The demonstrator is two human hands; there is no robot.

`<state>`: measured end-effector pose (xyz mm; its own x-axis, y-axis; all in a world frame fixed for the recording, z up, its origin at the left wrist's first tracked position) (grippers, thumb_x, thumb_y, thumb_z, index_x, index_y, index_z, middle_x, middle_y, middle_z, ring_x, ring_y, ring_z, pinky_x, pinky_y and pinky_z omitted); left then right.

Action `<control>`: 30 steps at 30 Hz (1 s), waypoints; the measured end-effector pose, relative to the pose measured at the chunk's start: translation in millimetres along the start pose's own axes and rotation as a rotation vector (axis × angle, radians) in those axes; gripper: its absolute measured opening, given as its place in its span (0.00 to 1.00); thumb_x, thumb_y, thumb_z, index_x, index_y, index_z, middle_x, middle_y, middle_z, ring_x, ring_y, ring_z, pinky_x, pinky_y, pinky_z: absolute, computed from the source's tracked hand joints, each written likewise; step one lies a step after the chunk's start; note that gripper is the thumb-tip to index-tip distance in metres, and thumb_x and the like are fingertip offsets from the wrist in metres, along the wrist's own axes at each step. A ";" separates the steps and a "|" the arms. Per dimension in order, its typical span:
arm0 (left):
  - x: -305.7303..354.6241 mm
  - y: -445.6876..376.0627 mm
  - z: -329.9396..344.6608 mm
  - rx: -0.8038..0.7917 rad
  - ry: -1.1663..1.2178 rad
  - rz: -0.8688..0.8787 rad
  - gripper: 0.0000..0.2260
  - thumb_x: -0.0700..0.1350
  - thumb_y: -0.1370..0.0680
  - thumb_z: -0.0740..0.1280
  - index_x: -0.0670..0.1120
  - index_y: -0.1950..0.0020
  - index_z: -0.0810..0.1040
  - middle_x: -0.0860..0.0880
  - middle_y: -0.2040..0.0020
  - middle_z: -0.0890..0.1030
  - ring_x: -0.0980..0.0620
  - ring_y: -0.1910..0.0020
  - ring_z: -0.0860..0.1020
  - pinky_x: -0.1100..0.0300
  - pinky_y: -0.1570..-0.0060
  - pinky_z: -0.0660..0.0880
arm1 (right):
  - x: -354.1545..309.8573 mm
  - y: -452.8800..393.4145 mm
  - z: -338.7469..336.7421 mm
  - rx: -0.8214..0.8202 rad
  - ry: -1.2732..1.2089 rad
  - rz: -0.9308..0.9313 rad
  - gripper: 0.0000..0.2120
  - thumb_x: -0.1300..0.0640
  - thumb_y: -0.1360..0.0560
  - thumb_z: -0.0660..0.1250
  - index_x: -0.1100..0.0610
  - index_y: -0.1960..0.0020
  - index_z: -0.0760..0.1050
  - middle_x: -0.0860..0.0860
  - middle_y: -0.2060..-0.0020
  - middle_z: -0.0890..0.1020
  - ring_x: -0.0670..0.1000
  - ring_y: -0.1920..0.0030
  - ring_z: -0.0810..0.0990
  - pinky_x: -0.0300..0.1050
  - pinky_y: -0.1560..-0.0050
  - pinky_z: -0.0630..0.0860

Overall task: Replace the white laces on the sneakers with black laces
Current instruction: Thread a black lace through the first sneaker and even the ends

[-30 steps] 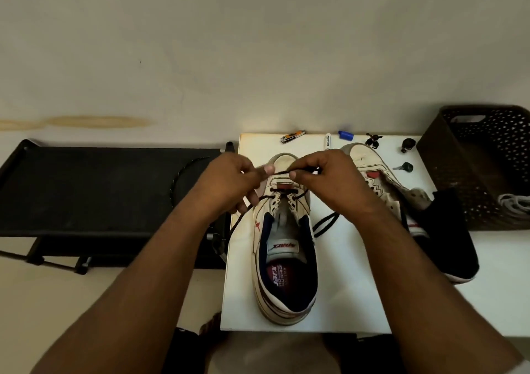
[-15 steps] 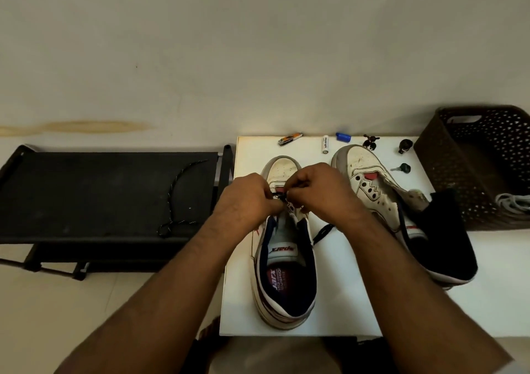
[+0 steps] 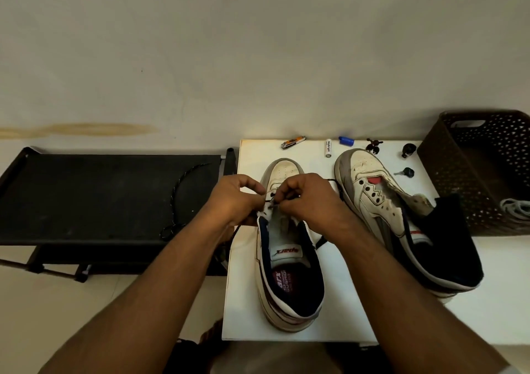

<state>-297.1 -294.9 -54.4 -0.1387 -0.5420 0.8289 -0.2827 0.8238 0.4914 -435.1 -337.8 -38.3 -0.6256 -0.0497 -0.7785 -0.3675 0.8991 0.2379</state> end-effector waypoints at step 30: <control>9.7 -12.7 5.5 0.021 0.148 0.075 0.11 0.27 0.26 0.65 0.44 0.55 0.76 0.44 0.63 0.78 0.50 0.69 0.78 0.58 0.68 0.78 | 13.6 -6.0 4.6 -0.007 -0.021 0.009 0.12 0.65 0.29 0.71 0.54 0.48 0.80 0.49 0.58 0.81 0.50 0.53 0.81 0.44 0.48 0.78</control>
<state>-300.1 -311.5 -54.0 -0.0187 -0.4477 0.8940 -0.2973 0.8562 0.4225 -438.3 -341.9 -53.0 -0.6143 -0.0326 -0.7884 -0.3667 0.8965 0.2486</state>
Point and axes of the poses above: each hand's wrist, its own y-axis away from the middle knuckle, its own z-axis out of the palm, x = y × z, the point moved 8 cm from there along -y, towards the middle knuckle
